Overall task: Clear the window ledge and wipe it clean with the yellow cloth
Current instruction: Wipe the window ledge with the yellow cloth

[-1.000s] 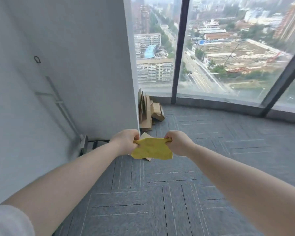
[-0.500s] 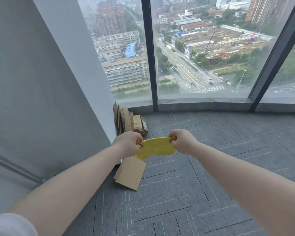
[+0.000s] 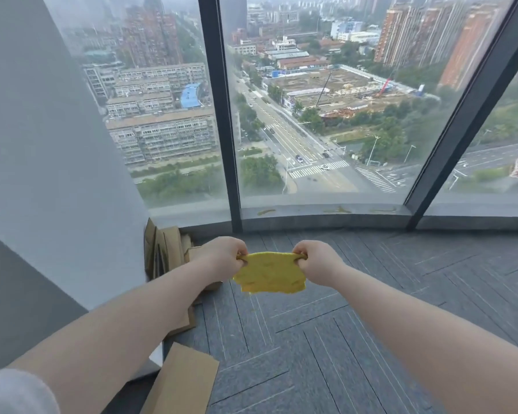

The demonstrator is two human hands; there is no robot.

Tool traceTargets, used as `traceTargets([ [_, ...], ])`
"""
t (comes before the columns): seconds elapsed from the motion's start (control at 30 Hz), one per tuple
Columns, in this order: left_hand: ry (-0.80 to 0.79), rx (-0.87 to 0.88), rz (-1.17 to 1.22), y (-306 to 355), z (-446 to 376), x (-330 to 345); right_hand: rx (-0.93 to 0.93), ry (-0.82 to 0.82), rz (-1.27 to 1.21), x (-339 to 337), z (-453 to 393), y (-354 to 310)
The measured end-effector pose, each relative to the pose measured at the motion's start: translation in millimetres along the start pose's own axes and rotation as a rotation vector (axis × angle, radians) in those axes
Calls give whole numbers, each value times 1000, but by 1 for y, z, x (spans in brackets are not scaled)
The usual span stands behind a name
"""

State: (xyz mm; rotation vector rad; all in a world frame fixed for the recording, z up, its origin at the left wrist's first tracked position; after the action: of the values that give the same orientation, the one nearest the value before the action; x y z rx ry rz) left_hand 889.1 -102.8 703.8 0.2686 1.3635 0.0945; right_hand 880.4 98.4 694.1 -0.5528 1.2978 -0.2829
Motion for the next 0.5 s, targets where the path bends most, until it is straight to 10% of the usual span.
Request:
traceTargets([
  [0.5, -82, 21, -97, -7, -332, -24, 90, -68, -89, -58, -326, 82],
])
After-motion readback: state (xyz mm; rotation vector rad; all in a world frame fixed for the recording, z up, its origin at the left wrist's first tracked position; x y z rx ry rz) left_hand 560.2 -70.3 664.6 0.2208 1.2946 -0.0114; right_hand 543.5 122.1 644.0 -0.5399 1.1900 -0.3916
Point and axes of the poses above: each hand's wrist, its own z-axis away from the middle knuckle, its own x-axis out of the palm, y = z × x, the point moved 6 cm from there along -z, towards the middle knuckle, and after that the axes turned 2 degrees about y, right-handed, at the moved point
